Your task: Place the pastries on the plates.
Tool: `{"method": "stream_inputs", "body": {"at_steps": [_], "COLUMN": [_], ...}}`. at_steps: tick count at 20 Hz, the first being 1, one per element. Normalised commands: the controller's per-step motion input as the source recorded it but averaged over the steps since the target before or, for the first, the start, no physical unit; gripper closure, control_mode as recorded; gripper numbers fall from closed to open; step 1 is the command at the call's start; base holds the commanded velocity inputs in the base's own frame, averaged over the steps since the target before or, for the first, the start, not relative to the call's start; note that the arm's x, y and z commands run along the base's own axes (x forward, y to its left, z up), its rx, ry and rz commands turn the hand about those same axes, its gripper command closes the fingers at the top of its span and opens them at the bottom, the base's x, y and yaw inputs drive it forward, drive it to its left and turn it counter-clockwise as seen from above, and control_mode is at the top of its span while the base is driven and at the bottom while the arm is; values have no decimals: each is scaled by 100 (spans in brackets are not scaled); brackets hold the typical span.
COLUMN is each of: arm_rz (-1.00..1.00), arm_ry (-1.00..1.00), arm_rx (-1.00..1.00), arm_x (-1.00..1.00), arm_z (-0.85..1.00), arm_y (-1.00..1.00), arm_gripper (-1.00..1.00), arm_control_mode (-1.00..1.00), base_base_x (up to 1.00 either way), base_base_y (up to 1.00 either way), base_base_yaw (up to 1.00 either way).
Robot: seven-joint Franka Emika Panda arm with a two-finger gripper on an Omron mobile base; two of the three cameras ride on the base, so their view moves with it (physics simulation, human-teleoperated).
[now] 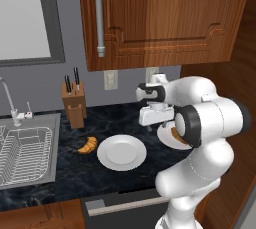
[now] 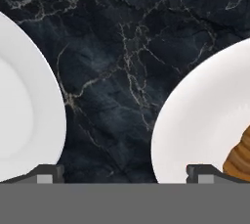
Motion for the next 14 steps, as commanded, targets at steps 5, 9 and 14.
{"method": "stream_inputs", "body": {"at_steps": [5,9,14], "arm_rz": [0,0,0], "arm_ry": [0,0,-1], "arm_rx": [0,0,0], "arm_x": [-8,-14,-26], "arm_z": [0,0,0], "arm_y": [56,55,48], "arm_gripper": [-100,-100,-100], "arm_control_mode": [-100,-100,-100], "base_base_x": [0,0,0], "base_base_y": [0,0,0], "base_base_yaw": [0,0,0]}}
